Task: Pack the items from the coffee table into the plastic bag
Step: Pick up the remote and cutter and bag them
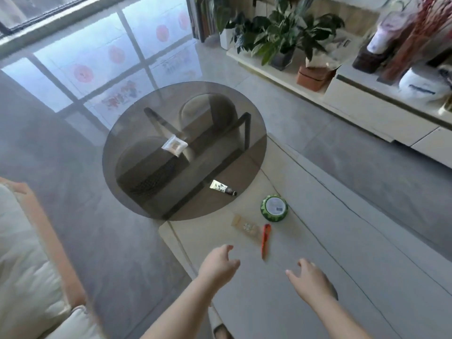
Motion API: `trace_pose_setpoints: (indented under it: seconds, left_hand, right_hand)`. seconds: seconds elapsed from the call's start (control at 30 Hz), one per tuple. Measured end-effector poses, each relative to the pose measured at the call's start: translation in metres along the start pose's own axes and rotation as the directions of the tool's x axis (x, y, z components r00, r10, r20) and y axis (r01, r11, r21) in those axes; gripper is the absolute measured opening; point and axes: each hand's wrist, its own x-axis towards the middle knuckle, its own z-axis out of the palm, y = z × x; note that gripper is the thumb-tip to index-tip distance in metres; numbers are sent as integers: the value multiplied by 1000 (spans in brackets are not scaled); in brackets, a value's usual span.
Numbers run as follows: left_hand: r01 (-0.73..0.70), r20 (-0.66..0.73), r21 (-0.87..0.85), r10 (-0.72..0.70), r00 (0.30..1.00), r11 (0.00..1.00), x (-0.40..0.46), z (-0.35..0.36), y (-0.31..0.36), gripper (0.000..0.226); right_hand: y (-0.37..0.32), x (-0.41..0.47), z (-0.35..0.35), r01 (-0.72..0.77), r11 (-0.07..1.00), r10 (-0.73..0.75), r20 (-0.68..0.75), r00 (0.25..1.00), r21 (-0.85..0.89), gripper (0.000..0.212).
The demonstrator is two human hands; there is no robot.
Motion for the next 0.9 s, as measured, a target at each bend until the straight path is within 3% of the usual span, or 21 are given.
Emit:
trace_pose_setpoints:
  seconds: [0.3,0.47,0.63,0.8,0.9]
  left_hand:
    - [-138,32,256,134,990,957,164,28,-7,51]
    - [-319,54,524,342,938,790,228,46,-14,56]
    - [-410,150,673,429,891,616,260,63,-18,65]
    - [-344,78,691,408,910,636,265,73,-28,60]
    - [-285,42,643,339,940,711,260,76,-35,47]
  right_hand:
    - [-41,118,63,-71,996,66,75,995,60,54]
    - [-55,167,96,-126,990,123,49,991,68,45]
    - [-65,191,115,-174,984,176,-56,983,48,49]
    - [-66,197,123,-190,982,191,-127,973,18,43]
    - [-64,197,122,-190,981,194,-106,975,44,35]
